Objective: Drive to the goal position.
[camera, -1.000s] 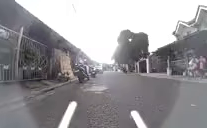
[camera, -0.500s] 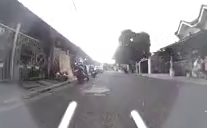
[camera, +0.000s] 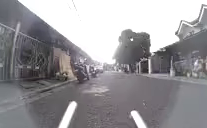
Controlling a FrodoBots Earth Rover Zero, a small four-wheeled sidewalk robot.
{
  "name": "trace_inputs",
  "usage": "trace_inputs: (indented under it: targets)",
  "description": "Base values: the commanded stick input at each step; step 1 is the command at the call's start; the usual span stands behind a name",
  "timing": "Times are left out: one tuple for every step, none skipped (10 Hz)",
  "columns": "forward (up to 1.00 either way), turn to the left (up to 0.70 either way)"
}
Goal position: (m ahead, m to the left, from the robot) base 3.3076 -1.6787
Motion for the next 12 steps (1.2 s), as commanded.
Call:
trace_inputs:
  targets:
    - [0.7, 0.0]
    - [0.7, 0.0]
    - [0.7, 0.0]
    - [0.7, 0.0]
    - [0.7, 0.0]
    - [0.7, 0.0]
    - [0.7, 0.0]
    - [0.7, 0.0]
    - [0.7, 0.0]
    - [0.7, 0.0]
    - [0.7, 0.0]
    - [0.7, 0.0]
